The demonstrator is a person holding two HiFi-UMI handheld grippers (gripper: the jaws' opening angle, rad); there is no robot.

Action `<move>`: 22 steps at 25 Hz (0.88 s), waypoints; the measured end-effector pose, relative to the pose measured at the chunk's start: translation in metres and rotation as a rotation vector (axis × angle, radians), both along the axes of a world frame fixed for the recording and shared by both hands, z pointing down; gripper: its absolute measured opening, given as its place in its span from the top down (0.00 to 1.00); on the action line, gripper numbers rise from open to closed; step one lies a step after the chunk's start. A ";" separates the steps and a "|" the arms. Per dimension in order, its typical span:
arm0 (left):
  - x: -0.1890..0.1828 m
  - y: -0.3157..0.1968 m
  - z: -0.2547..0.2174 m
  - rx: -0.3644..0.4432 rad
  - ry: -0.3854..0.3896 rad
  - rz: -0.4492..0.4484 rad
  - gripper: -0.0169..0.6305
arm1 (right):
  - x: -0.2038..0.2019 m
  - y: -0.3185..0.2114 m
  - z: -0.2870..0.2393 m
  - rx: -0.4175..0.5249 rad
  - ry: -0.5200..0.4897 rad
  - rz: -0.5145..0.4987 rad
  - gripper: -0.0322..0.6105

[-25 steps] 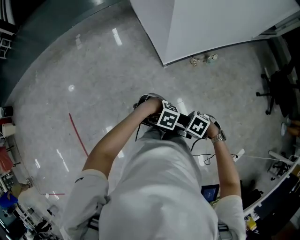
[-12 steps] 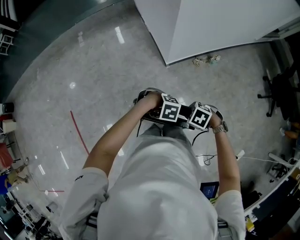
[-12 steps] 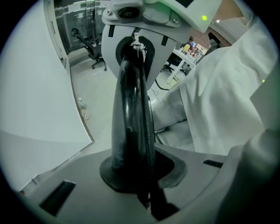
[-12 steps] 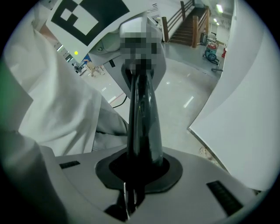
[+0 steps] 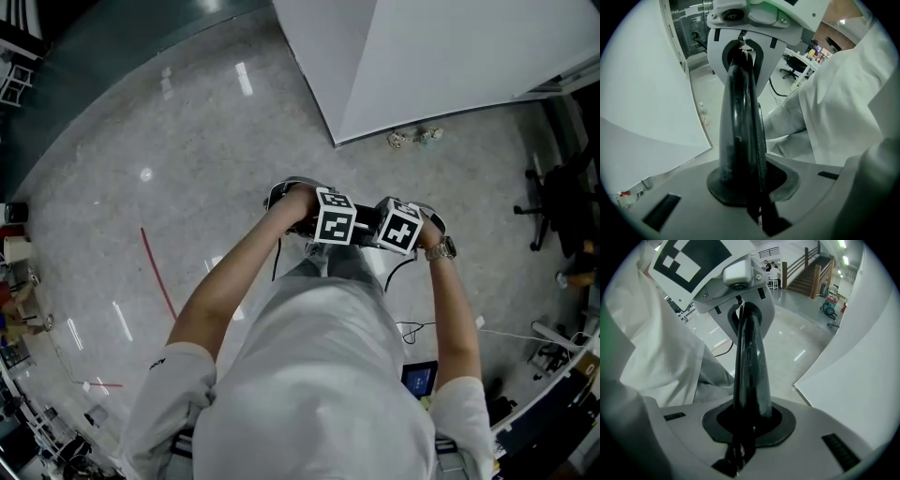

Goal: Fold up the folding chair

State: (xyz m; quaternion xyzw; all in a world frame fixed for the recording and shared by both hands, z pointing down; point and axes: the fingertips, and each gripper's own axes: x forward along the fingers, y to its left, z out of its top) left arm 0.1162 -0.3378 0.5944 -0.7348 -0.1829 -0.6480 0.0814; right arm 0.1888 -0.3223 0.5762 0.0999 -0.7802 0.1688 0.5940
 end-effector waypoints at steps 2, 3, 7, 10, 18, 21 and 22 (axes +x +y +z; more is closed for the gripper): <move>0.003 -0.016 -0.001 0.011 0.001 -0.006 0.87 | 0.002 -0.016 -0.002 0.010 -0.008 0.007 0.87; 0.005 -0.024 -0.002 0.014 0.000 -0.006 0.87 | 0.004 -0.024 -0.003 0.013 -0.013 0.014 0.87; 0.014 -0.049 0.001 -0.007 -0.005 0.006 0.87 | 0.014 -0.050 -0.001 0.000 -0.030 0.026 0.87; 0.023 -0.071 0.006 -0.028 -0.008 0.004 0.87 | 0.021 -0.071 0.004 -0.017 -0.060 0.032 0.87; 0.044 -0.138 0.019 -0.101 -0.046 -0.040 0.87 | 0.043 -0.139 0.021 -0.060 -0.081 0.006 0.87; 0.049 -0.150 0.022 -0.114 -0.056 -0.055 0.87 | 0.048 -0.151 0.023 -0.084 -0.087 0.007 0.87; 0.048 -0.154 0.022 -0.117 -0.058 -0.059 0.87 | 0.048 -0.155 0.023 -0.083 -0.086 0.005 0.87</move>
